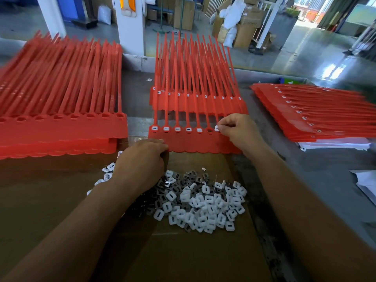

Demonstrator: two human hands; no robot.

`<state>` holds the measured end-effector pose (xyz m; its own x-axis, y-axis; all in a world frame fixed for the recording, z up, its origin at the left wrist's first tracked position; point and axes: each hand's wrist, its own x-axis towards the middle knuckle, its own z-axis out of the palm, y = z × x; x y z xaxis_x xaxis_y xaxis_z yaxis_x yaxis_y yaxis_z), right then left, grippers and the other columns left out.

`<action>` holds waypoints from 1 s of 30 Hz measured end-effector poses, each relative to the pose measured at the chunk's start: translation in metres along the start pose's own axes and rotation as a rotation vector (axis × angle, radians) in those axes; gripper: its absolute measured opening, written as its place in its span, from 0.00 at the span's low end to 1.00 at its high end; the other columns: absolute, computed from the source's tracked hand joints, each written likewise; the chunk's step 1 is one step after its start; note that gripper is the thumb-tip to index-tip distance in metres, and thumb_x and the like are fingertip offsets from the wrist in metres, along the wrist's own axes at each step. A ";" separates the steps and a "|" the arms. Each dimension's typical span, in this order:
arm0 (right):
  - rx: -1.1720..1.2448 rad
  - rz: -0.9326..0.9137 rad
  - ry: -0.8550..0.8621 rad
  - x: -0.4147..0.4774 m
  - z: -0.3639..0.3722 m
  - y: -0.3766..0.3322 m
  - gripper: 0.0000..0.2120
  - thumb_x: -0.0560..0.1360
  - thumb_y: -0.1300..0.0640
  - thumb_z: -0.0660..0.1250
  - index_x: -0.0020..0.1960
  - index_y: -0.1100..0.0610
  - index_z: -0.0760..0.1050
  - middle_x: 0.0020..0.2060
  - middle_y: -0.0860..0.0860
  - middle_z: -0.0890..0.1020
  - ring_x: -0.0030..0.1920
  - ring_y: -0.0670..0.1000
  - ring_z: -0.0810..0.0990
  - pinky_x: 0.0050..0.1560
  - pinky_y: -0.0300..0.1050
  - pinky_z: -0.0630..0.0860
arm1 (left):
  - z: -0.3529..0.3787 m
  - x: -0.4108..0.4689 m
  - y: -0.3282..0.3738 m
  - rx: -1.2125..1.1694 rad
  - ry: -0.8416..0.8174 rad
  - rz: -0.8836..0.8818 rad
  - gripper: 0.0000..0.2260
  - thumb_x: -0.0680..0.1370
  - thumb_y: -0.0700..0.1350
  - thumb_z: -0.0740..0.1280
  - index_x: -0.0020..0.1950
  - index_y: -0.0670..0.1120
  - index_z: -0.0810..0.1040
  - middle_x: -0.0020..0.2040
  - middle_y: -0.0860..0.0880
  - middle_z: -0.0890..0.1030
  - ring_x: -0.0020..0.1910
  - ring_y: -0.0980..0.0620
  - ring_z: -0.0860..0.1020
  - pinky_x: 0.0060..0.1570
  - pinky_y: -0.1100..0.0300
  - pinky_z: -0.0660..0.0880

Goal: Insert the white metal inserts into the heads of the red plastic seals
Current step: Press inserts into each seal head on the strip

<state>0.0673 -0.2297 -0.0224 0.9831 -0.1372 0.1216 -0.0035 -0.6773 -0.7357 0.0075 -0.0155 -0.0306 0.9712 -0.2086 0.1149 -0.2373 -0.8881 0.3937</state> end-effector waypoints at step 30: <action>-0.194 0.060 -0.061 0.026 0.015 -0.010 0.14 0.68 0.63 0.73 0.31 0.50 0.72 0.35 0.47 0.77 0.45 0.50 0.78 0.49 0.44 0.74 | -0.001 -0.001 0.000 0.005 0.021 0.034 0.16 0.76 0.37 0.58 0.61 0.45 0.77 0.67 0.50 0.73 0.65 0.50 0.70 0.62 0.56 0.67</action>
<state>0.0954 -0.2154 -0.0224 0.9892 -0.1417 0.0363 -0.0922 -0.7966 -0.5974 0.0063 -0.0148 -0.0304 0.9619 -0.2305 0.1469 -0.2703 -0.8826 0.3846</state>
